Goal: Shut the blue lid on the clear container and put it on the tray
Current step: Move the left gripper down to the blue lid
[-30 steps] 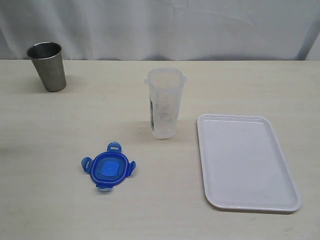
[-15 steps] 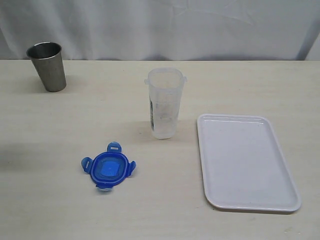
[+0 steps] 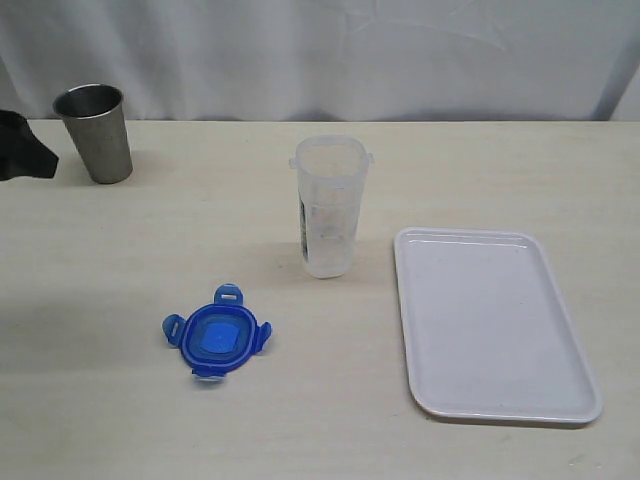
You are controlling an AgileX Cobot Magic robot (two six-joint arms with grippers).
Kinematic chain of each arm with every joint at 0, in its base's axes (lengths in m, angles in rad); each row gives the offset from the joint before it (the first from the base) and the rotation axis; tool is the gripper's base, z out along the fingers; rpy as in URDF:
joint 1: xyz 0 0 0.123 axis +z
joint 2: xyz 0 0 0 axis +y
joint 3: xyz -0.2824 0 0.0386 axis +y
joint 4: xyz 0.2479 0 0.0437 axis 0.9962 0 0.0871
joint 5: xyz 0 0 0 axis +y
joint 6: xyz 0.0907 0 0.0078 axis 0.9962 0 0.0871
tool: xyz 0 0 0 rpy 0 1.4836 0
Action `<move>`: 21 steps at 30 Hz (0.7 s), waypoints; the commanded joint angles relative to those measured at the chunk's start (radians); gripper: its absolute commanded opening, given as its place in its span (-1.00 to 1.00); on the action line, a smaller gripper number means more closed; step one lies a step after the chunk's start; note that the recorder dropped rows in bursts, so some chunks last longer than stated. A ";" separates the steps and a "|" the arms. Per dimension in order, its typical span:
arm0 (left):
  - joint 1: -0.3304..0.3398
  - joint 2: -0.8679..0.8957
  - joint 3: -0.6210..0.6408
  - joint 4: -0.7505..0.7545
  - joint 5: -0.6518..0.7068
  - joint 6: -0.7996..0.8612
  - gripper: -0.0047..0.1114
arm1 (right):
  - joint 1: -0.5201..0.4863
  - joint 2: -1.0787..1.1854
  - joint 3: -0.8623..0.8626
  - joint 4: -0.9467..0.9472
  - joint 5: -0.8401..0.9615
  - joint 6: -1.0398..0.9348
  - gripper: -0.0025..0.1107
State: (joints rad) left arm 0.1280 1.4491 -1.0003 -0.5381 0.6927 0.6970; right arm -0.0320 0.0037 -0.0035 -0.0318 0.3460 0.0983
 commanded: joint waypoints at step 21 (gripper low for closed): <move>-0.315 0.202 0.048 0.354 -0.040 -0.585 0.89 | -0.001 -0.004 0.004 0.001 -0.002 0.006 -0.88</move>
State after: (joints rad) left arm -0.1787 1.6072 -0.9562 -0.1835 0.5923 0.2206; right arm -0.0320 0.0037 -0.0035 -0.0318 0.3460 0.0983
